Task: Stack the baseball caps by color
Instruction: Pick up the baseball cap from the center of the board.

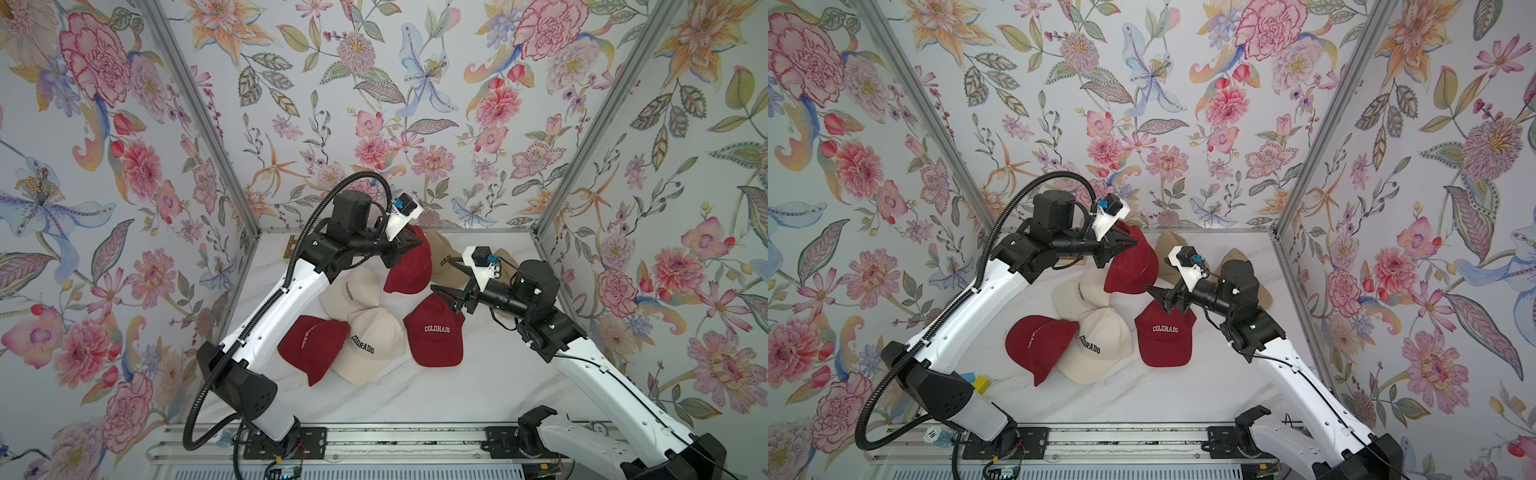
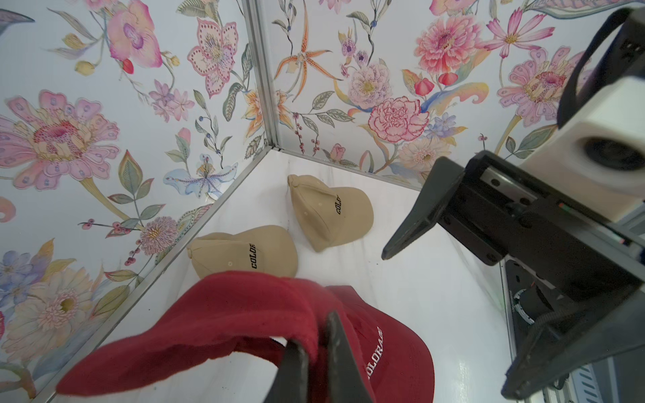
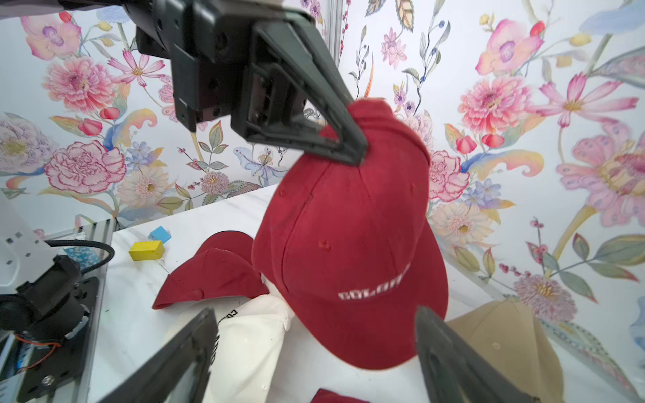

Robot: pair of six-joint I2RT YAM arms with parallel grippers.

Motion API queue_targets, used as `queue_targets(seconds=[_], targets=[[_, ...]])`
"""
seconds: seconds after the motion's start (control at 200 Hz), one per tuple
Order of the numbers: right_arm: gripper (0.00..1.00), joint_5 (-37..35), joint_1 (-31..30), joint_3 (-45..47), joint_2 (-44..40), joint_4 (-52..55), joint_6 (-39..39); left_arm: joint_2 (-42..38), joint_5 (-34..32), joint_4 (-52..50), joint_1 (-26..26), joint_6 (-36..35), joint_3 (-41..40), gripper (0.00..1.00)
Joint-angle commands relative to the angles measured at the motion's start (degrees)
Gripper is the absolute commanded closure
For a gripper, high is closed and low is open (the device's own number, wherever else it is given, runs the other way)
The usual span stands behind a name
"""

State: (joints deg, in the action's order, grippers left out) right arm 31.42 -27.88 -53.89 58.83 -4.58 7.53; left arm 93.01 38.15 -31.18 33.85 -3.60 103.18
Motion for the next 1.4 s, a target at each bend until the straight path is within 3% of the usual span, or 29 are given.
queue_targets(seconds=[0.0,0.285,0.866,1.021,1.191,1.391], targets=[[0.16,-3.68,-1.82,-3.59,1.38,-2.05,4.46,0.93,0.13,-3.68,1.34,-2.59,2.71,1.0],[0.25,-10.15,-6.69,-7.93,6.42,-0.52,11.22,1.27,-0.09,-5.55,2.91,-3.52,3.57,1.0],[0.44,-13.4,-6.93,-8.94,10.68,0.18,14.55,2.0,1.22,-7.27,4.33,-6.32,4.91,1.0],[0.59,-12.78,-7.01,-9.04,11.55,-0.1,14.62,2.19,1.33,-7.57,4.58,-6.62,5.03,1.0],[1.0,-12.27,-7.1,-8.78,10.75,-0.55,14.22,2.56,1.26,-8.18,4.56,-7.37,4.89,1.0],[1.0,-11.28,-7.36,-8.35,7.95,1.62,13.68,3.14,0.77,-8.54,4.51,-7.93,4.14,1.0]])
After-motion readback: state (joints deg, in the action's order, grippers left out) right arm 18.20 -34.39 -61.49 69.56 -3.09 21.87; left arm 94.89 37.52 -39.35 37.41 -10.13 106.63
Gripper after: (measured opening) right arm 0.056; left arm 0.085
